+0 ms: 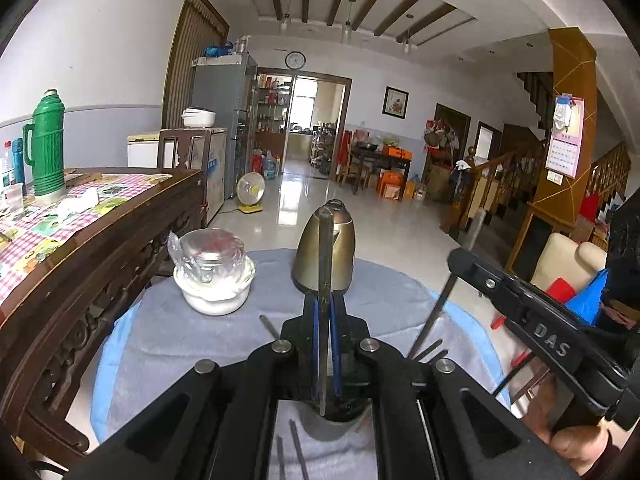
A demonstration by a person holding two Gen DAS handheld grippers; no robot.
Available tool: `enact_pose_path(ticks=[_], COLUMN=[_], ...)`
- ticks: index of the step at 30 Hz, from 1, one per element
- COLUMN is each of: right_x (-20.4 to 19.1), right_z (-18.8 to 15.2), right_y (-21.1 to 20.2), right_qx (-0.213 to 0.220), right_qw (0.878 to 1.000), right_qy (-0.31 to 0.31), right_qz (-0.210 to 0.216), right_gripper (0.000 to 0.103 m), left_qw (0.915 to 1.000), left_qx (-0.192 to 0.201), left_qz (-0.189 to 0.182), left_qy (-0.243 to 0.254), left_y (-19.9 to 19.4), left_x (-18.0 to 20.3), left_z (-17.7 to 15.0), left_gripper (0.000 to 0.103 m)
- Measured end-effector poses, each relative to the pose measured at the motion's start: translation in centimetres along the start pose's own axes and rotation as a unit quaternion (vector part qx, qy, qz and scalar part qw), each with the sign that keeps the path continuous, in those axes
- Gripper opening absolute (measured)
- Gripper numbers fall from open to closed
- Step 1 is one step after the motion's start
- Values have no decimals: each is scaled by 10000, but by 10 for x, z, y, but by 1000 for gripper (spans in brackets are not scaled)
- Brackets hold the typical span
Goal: Organize utensils
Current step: 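Lower both chopsticks into the holder cup and open both tools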
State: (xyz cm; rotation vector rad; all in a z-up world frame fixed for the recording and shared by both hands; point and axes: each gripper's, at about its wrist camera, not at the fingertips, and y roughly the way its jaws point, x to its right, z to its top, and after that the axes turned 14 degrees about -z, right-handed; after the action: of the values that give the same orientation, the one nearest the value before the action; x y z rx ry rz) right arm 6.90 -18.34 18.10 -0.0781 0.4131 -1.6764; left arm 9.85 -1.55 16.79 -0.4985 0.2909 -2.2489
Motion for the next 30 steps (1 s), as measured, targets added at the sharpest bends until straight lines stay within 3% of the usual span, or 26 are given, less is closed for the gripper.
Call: enact_pose_path(ticks=[5, 11, 23, 30], right_x=[4, 6, 17, 37], right_z=[-5, -24, -43, -53], right_y=[16, 40, 42, 44], right_qx=[175, -46, -394, -900], right_qw=[9991, 9987, 9979, 9947], right_qy=[59, -26, -44, 345], right_qz=[-376, -509, -508, -350], right_gripper=[6, 7, 7, 8], left_qw=[9999, 9998, 9984, 9969], left_qx=[68, -158, -546, -757], left_qz=[58, 91, -13, -120], left_qy=[52, -102, -169, -185], left_y=[19, 42, 48, 36], left_x=[4, -1, 4, 11], left_z=[-2, -18, -40, -52], left_gripper=[6, 6, 6, 6])
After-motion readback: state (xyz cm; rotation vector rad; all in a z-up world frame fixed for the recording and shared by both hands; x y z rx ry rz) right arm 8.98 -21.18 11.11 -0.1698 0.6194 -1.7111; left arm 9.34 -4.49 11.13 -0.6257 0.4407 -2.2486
